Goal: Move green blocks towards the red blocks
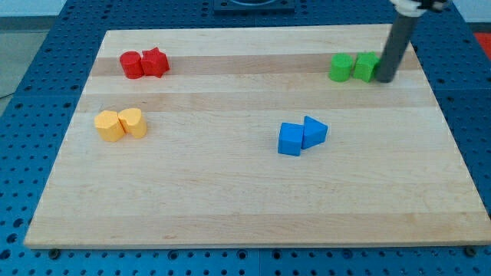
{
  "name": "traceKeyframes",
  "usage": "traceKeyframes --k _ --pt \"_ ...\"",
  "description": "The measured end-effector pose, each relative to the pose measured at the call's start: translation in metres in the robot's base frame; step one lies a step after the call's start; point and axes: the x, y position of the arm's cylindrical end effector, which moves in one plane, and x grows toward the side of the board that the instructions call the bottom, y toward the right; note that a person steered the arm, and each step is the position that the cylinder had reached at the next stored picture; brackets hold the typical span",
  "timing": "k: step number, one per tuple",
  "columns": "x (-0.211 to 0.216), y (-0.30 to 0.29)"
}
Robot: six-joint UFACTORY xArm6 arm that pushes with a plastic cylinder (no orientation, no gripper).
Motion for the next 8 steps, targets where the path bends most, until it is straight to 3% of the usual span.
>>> traceKeyframes --k 2,3,8 --pt "-0.032 -0.141" --pt "-0.027 -0.136" --pt "-0.021 0.085"
